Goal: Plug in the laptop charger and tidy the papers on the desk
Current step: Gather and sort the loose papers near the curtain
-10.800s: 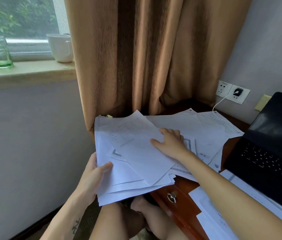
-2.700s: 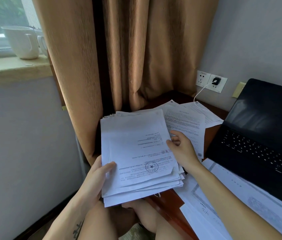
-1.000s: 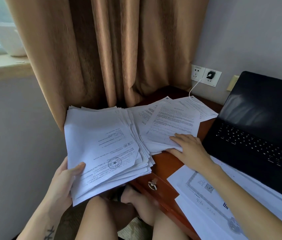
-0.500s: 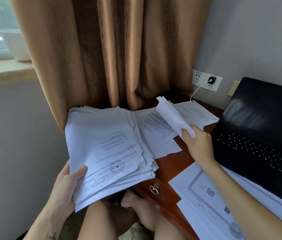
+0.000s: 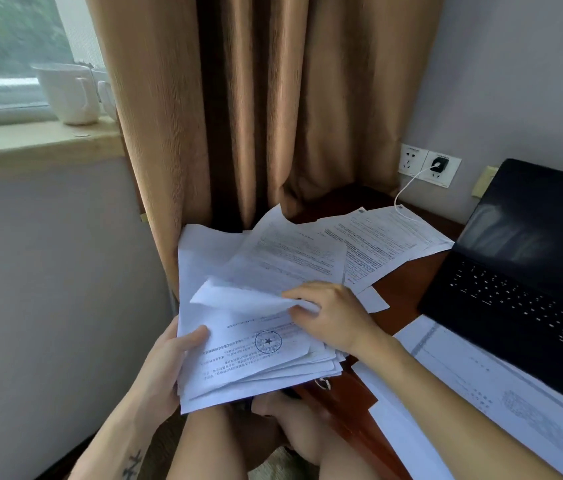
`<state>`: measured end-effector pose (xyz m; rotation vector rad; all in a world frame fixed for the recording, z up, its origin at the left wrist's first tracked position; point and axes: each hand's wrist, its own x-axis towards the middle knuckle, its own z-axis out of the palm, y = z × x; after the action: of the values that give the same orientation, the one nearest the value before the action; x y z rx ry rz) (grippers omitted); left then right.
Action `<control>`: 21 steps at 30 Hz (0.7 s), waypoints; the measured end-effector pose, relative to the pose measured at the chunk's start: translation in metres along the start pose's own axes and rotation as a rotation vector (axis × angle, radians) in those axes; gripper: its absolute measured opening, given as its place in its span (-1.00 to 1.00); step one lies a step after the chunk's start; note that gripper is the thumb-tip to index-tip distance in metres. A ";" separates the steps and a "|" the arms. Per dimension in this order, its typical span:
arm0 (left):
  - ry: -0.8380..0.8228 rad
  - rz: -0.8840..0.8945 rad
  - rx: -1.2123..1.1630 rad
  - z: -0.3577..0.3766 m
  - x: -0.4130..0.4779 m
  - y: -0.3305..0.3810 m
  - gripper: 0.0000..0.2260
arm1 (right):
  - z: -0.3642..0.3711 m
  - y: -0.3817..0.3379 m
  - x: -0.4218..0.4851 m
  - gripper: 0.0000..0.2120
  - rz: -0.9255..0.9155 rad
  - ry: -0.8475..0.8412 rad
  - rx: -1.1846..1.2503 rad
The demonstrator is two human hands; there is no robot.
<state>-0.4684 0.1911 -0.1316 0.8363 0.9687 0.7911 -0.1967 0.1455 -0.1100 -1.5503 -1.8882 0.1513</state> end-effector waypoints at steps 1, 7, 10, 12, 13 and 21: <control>0.009 -0.006 -0.004 -0.001 0.000 0.001 -0.67 | 0.001 -0.003 -0.001 -0.73 -0.037 -0.014 -0.034; 0.001 -0.066 -0.064 0.000 -0.001 0.007 -0.52 | -0.009 -0.017 -0.017 -0.56 -0.116 -0.285 -0.146; -0.012 -0.055 0.016 0.000 -0.001 0.008 -0.59 | -0.016 -0.018 -0.027 -0.48 -0.090 -0.366 -0.127; -0.022 -0.026 0.085 0.001 0.002 0.008 -0.68 | -0.021 -0.018 -0.030 -0.49 -0.065 -0.380 -0.119; -0.025 -0.015 0.112 0.001 0.004 0.007 -0.72 | -0.022 -0.017 -0.032 -0.49 -0.053 -0.394 -0.115; -0.028 0.003 0.207 -0.008 0.010 -0.002 -0.65 | -0.015 0.002 -0.039 -0.71 0.140 -0.267 0.026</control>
<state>-0.4719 0.2011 -0.1395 1.0247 1.0362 0.6875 -0.1841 0.1064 -0.1165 -1.7133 -1.9679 0.4641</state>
